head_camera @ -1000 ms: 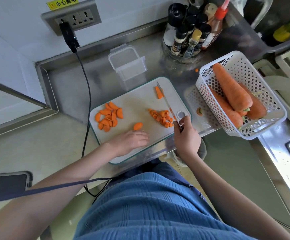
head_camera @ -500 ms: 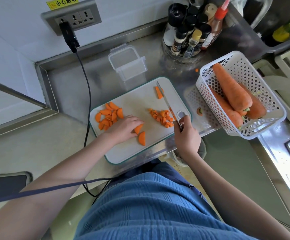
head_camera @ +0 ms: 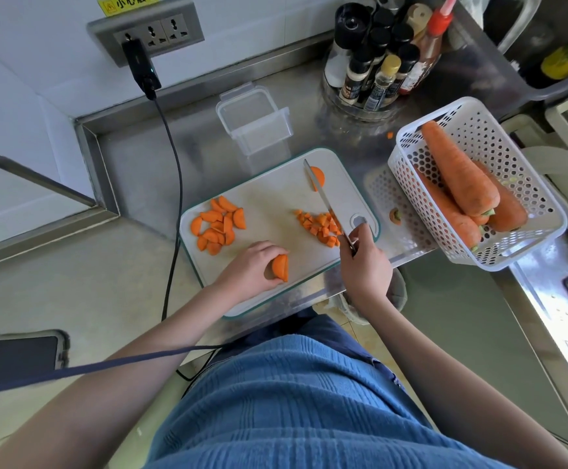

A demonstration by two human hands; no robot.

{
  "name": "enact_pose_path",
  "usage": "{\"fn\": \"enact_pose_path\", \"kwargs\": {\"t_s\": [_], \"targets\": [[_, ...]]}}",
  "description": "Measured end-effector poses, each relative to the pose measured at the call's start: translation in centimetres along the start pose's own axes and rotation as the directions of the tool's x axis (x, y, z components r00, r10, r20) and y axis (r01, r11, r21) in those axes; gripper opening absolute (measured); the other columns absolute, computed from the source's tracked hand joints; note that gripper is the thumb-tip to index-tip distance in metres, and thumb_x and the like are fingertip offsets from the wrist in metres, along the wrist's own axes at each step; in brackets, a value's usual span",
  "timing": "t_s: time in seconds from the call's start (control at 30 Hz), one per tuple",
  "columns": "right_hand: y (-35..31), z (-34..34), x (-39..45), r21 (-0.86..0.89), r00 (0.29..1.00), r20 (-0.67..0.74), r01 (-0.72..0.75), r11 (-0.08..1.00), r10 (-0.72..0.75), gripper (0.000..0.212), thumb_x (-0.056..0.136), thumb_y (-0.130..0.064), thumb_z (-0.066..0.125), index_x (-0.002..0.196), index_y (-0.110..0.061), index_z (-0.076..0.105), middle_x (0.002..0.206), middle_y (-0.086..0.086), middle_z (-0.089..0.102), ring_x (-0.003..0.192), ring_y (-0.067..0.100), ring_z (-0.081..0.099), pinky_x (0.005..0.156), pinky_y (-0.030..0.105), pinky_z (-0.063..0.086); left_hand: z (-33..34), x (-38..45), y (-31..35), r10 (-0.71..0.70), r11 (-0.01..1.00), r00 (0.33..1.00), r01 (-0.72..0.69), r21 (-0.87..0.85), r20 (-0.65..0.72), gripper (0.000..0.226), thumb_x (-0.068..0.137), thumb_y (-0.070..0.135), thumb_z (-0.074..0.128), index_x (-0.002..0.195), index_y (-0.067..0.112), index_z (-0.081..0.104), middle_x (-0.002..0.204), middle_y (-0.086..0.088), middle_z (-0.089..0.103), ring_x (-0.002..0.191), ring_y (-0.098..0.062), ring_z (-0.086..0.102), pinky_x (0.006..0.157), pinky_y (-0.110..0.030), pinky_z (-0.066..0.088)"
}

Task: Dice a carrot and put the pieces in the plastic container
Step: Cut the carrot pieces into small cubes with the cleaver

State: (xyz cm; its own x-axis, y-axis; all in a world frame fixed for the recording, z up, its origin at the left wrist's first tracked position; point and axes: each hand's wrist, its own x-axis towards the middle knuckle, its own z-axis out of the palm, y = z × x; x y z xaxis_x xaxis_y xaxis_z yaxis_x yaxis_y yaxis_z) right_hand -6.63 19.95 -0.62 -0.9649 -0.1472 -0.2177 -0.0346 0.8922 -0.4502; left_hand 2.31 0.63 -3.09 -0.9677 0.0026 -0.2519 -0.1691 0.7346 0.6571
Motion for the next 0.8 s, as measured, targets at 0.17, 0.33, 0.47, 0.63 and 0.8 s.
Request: {"fn": "enact_pose_path", "kwargs": {"t_s": [0.17,0.33,0.47,0.63,0.8], "targets": [[0.1,0.0,0.0,0.003,1.0,0.0,0.004,1.0,-0.004,0.022,0.099,-0.036,0.046,0.097,-0.014,0.043,0.073,0.002,0.059,0.064,0.029,0.057,0.055,0.034,0.043,0.3,0.0,0.3,-0.014,1.0,1.0,0.014,-0.004,-0.012,0.059,0.07,0.022,0.082,0.123,0.011,0.058,0.122,-0.006,0.057,0.115,-0.02,0.05,0.097,-0.025,0.037],[0.1,-0.1,0.1,-0.011,1.0,0.009,-0.011,1.0,0.012,0.021,0.099,-0.036,0.045,0.097,-0.016,0.042,0.071,0.0,0.056,0.062,0.027,0.054,0.053,0.031,0.038,1.2,-0.5,0.5,-0.028,1.0,0.998,0.028,-0.008,-0.063,0.055,0.07,0.02,0.081,0.119,0.01,0.058,0.119,-0.004,0.058,0.114,-0.021,0.049,0.094,-0.029,0.041],[0.3,-0.1,0.2,0.006,1.0,-0.002,-0.015,1.0,0.015,0.019,0.099,-0.034,0.046,0.094,-0.018,0.039,0.066,-0.002,0.053,0.059,0.026,0.052,0.051,0.03,0.035,1.4,-0.5,0.5,-0.02,1.0,0.996,0.02,-0.003,-0.082,0.053,0.07,0.019,0.081,0.117,0.009,0.058,0.117,-0.005,0.059,0.113,-0.021,0.049,0.093,-0.03,0.042],[0.5,-0.3,0.4,0.022,0.999,-0.024,-0.025,0.999,0.025,0.018,0.099,-0.034,0.046,0.096,-0.017,0.041,0.072,-0.003,0.055,0.061,0.025,0.052,0.052,0.03,0.037,1.7,-0.4,0.5,-0.01,0.999,0.997,0.014,0.047,-0.081,0.053,0.074,0.021,0.078,0.121,0.009,0.057,0.121,-0.006,0.057,0.117,-0.021,0.047,0.095,-0.028,0.039],[0.8,-0.7,0.8,0.029,0.998,-0.043,-0.052,0.998,0.053,0.02,0.099,-0.034,0.046,0.098,-0.014,0.042,0.076,-0.002,0.057,0.062,0.027,0.052,0.056,0.033,0.041,1.8,0.5,0.7,-0.021,0.998,0.989,0.029,0.054,-0.146,0.052,0.072,0.016,0.079,0.118,0.003,0.058,0.117,-0.012,0.06,0.114,-0.029,0.05,0.094,-0.034,0.041]]}}
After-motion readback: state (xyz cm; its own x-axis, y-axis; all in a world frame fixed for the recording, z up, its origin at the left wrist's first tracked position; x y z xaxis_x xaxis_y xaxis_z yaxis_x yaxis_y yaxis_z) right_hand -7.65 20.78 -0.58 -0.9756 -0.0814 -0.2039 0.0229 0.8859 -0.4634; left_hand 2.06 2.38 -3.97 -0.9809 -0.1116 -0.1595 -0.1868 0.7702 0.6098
